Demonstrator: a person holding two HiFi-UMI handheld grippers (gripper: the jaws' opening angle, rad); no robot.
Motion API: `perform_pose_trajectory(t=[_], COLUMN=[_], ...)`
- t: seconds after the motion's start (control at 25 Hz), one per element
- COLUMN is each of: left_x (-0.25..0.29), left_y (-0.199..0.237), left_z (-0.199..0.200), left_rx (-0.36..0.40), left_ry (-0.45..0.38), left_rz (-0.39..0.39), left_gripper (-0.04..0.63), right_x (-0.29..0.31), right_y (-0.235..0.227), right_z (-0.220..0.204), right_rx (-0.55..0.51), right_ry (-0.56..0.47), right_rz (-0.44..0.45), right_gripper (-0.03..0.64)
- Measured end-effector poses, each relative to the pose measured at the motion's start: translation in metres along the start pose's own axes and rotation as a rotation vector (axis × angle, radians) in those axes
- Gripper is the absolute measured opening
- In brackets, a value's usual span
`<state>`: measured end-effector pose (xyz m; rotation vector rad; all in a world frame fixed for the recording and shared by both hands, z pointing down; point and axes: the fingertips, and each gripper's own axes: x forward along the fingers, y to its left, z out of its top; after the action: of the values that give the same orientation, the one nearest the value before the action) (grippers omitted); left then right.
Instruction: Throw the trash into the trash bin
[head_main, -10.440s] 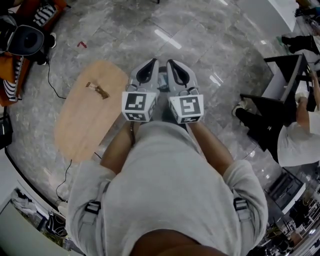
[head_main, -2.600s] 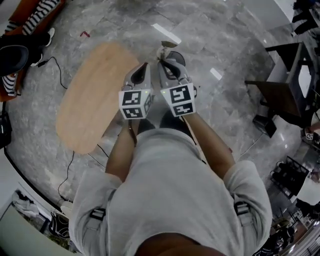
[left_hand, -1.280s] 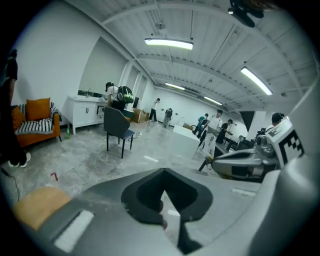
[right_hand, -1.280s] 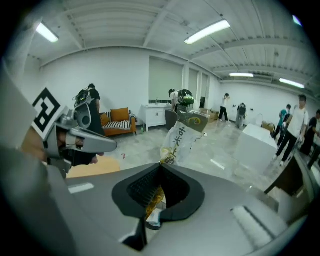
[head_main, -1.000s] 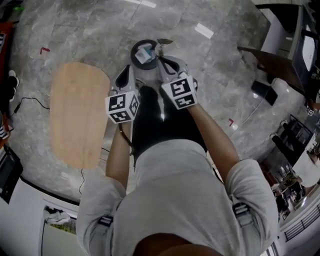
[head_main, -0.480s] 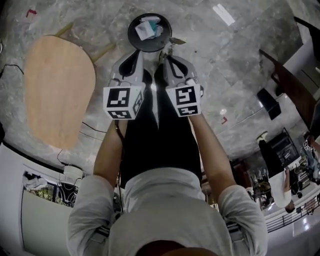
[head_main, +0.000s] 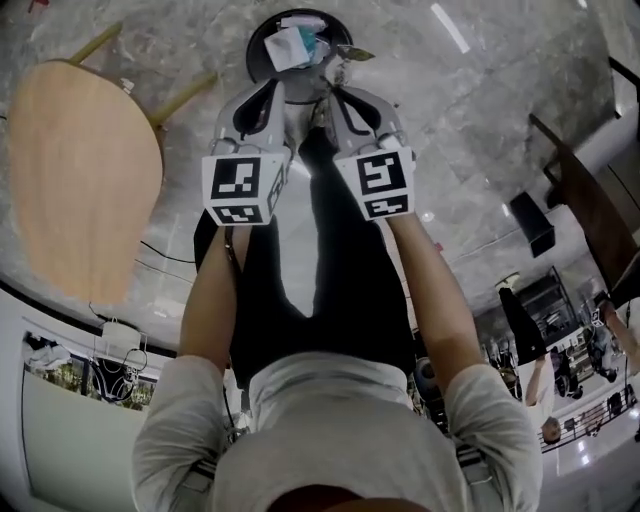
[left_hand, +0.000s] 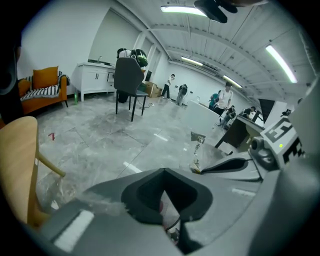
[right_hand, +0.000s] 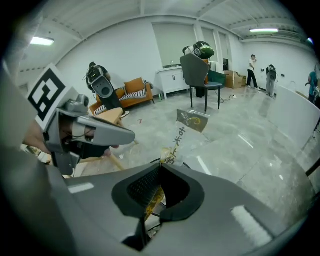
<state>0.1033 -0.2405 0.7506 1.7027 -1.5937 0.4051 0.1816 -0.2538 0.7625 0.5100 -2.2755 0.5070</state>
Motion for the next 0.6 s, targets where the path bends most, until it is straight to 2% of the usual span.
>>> perform_pose_trajectory(t=[0.36,0.52,0.6], left_x=[0.044,0.069,0.080], left_y=[0.049,0.059,0.063], left_z=[-0.049,-0.072,-0.080], left_rx=[-0.007,0.054,0.048], left_ry=[0.035,0.058,0.063], left_rz=[0.013,0.015,0.013], left_gripper=[0.017,0.017,0.017], right_x=[0.099,0.130,0.146], right_y=[-0.011,-0.016,-0.016], right_z=[-0.049,-0.075,-0.084], right_rx=[0.043,0.065,0.070], right_ry=[0.128,0.175,0.192], right_rz=[0.025,0.031,0.045], right_gripper=[0.014,0.014,0.014])
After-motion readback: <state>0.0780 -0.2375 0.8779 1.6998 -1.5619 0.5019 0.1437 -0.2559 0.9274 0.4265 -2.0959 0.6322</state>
